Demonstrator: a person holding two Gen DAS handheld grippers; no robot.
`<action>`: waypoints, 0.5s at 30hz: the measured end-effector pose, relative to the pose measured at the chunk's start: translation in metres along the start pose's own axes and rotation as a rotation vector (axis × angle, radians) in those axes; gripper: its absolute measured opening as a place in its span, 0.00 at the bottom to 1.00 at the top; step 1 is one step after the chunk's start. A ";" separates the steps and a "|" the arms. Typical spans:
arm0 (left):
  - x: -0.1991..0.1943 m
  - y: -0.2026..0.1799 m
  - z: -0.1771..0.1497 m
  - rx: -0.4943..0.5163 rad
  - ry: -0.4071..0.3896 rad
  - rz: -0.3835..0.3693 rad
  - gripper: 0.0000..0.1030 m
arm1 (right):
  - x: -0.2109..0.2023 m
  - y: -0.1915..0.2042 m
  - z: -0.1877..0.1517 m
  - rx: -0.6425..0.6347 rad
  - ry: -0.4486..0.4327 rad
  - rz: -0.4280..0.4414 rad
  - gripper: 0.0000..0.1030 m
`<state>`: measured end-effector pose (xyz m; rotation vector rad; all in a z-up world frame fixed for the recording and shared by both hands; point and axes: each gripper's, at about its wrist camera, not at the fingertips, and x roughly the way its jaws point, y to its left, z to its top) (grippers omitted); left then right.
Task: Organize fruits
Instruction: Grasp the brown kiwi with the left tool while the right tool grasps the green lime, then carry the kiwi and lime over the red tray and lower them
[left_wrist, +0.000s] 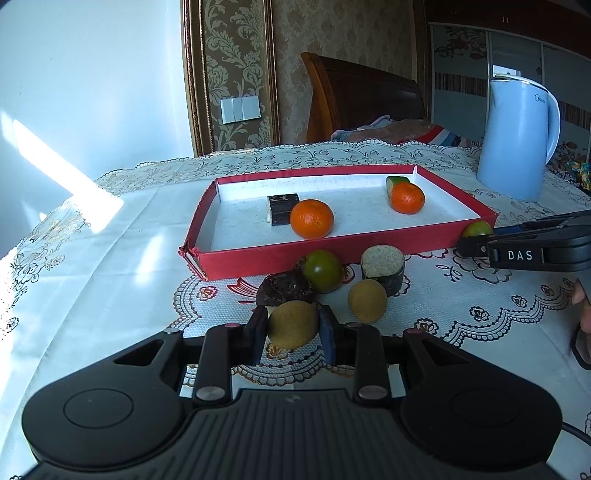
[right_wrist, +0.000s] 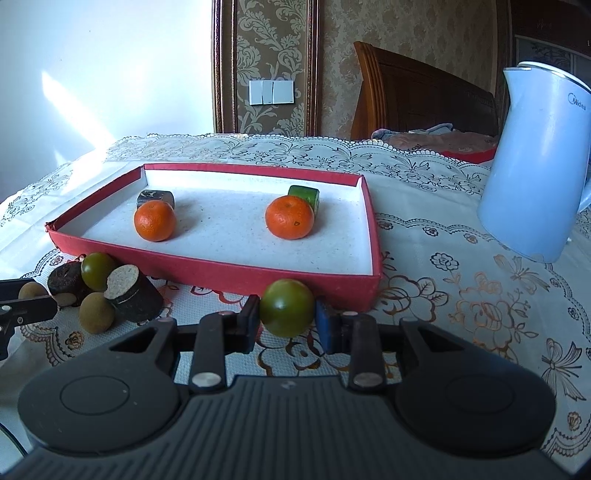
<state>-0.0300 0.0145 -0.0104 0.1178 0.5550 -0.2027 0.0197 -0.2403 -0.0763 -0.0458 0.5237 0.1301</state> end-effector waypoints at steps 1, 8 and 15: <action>-0.001 0.000 0.001 -0.002 0.002 -0.004 0.28 | -0.002 0.000 -0.001 0.000 -0.006 -0.002 0.29; -0.004 -0.001 0.011 -0.034 0.008 -0.042 0.28 | -0.009 0.001 0.002 0.001 -0.040 -0.005 0.29; 0.005 -0.010 0.036 -0.036 0.006 -0.041 0.28 | -0.009 -0.001 0.017 0.004 -0.067 -0.019 0.29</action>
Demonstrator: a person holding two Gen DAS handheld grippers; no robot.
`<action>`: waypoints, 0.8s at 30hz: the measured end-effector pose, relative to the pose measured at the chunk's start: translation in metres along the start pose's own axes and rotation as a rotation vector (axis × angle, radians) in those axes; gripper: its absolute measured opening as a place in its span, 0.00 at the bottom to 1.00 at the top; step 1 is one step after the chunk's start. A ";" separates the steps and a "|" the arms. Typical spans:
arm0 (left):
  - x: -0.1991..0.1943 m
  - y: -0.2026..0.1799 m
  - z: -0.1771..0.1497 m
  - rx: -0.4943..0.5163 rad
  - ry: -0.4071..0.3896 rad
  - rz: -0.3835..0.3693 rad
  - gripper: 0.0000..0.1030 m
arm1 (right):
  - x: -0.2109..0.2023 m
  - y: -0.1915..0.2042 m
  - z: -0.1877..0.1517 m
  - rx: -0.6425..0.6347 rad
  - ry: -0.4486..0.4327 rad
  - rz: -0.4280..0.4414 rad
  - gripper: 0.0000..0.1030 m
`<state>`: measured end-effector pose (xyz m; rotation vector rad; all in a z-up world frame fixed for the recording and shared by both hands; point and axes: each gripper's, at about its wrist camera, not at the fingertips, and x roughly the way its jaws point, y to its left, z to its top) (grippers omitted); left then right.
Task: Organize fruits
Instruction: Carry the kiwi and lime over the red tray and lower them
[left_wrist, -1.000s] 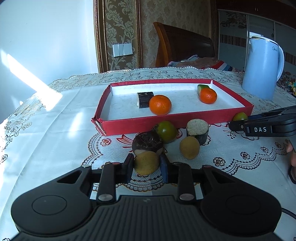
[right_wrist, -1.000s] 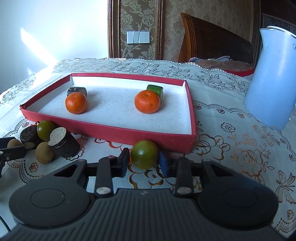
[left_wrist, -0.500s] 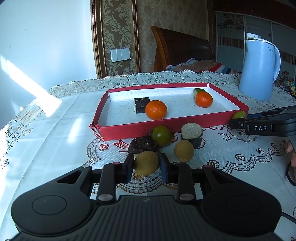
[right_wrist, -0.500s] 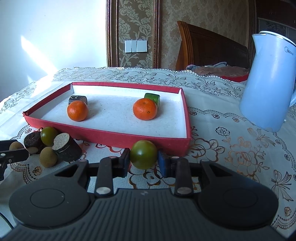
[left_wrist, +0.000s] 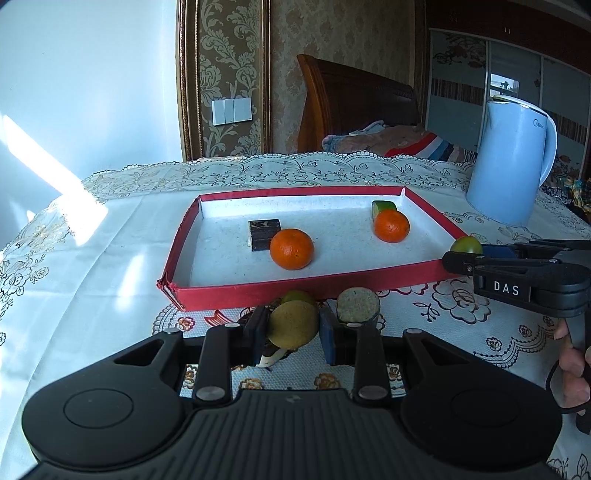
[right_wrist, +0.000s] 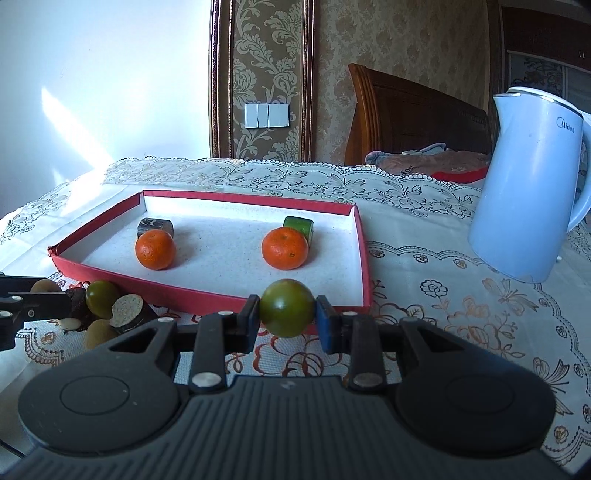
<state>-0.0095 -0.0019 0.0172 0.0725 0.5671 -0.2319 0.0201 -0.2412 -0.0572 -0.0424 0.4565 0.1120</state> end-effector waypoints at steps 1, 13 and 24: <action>0.001 -0.002 0.003 0.003 -0.005 0.003 0.28 | 0.001 0.000 0.003 -0.002 -0.003 -0.004 0.29; 0.052 -0.014 0.044 -0.044 -0.022 0.039 0.28 | 0.036 -0.002 0.021 0.023 0.013 -0.031 0.29; 0.073 -0.015 0.039 -0.087 0.016 0.007 0.28 | 0.047 0.000 0.023 0.018 0.030 -0.035 0.29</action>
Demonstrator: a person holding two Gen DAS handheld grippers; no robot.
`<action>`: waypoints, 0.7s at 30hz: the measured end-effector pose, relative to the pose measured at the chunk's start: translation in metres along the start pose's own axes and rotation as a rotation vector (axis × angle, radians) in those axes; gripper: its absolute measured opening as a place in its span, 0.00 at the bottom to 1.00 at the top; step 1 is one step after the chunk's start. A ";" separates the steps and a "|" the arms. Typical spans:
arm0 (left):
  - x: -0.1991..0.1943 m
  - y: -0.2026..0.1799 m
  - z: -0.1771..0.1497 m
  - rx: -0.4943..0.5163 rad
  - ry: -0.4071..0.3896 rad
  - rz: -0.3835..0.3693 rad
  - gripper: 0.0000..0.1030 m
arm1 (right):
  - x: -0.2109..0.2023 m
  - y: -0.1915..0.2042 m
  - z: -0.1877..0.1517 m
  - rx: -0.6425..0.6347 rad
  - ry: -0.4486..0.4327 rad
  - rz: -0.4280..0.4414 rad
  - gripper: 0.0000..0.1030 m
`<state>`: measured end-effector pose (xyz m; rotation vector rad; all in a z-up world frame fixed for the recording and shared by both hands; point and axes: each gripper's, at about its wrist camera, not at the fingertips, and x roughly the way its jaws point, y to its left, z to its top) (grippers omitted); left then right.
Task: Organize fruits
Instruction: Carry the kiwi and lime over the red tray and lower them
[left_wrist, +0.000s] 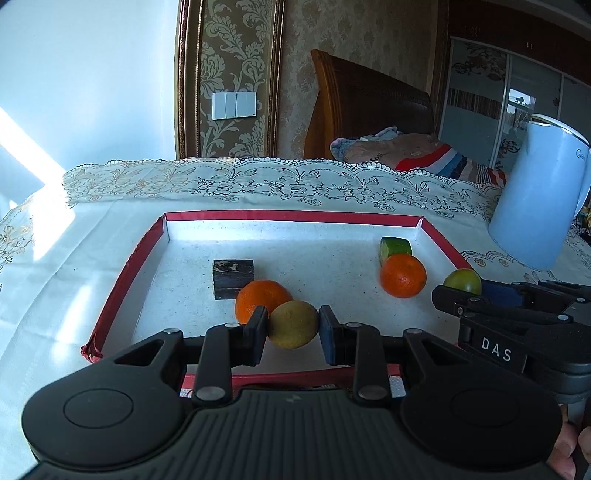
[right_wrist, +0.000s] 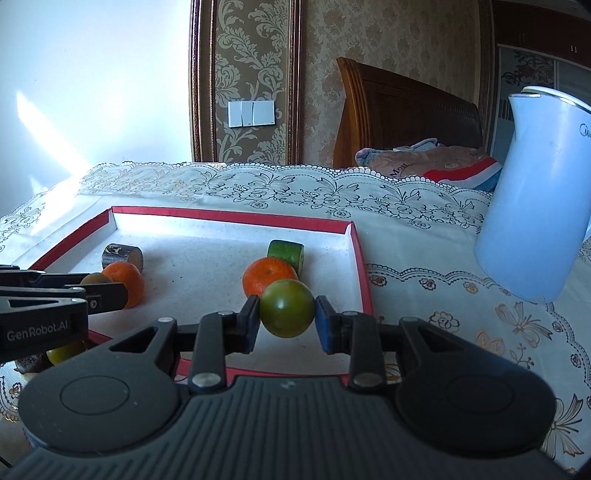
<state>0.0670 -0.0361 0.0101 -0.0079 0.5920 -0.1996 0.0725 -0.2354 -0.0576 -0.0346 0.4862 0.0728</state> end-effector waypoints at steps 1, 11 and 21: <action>0.001 0.000 0.000 0.003 0.001 0.005 0.28 | 0.001 0.000 0.000 0.001 0.004 0.000 0.29; 0.009 0.000 -0.002 0.008 0.015 0.027 0.28 | 0.010 -0.002 -0.001 0.008 0.030 0.000 0.29; 0.014 -0.005 -0.004 0.049 -0.001 0.073 0.28 | 0.023 0.000 -0.001 0.006 0.063 -0.014 0.29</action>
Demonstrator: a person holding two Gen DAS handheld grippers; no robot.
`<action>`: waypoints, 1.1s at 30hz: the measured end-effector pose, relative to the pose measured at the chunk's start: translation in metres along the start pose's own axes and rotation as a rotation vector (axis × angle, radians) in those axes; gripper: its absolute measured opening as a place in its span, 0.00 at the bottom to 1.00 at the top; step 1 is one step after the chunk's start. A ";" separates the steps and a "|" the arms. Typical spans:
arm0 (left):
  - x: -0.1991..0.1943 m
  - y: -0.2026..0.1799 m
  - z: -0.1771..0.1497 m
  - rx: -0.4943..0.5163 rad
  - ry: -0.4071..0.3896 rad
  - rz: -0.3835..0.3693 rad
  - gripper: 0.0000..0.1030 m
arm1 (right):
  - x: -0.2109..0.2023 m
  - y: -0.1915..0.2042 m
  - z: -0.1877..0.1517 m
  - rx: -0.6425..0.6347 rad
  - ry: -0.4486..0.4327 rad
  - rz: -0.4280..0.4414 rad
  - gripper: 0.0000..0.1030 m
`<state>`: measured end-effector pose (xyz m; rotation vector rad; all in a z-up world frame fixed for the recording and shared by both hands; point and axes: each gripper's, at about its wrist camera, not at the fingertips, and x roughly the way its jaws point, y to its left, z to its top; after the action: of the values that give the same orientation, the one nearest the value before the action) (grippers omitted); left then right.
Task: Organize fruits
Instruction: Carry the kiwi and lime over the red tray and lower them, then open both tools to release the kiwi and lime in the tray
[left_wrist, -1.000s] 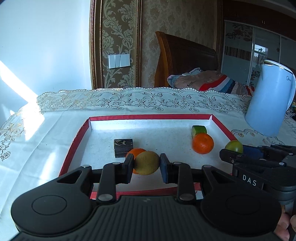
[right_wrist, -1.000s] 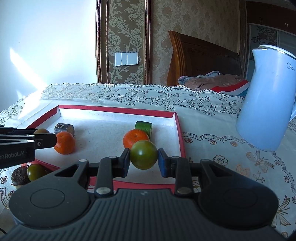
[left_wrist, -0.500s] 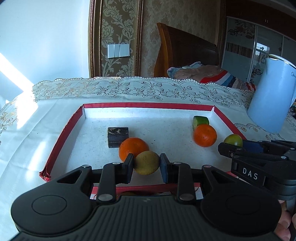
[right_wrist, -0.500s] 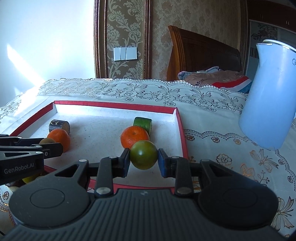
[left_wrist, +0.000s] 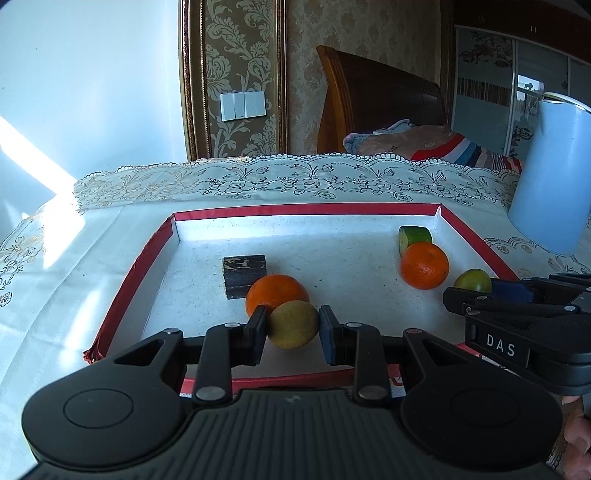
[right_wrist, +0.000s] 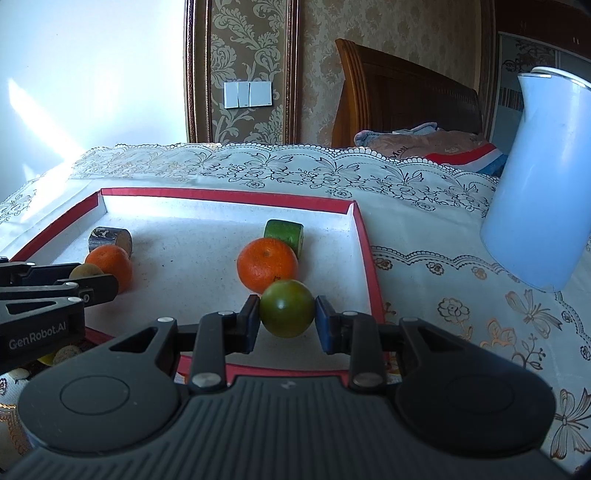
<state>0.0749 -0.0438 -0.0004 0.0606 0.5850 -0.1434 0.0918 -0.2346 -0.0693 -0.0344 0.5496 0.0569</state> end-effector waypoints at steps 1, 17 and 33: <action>0.001 0.000 0.000 0.002 0.000 0.003 0.28 | 0.002 0.000 0.001 0.004 0.006 0.001 0.29; 0.034 0.010 0.010 -0.033 0.076 0.056 0.28 | 0.030 -0.007 0.011 0.033 0.017 -0.048 0.29; 0.045 0.007 0.015 -0.022 0.063 0.110 0.28 | 0.044 -0.005 0.019 0.021 0.012 -0.065 0.30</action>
<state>0.1217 -0.0438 -0.0128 0.0763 0.6450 -0.0286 0.1389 -0.2370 -0.0761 -0.0324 0.5608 -0.0128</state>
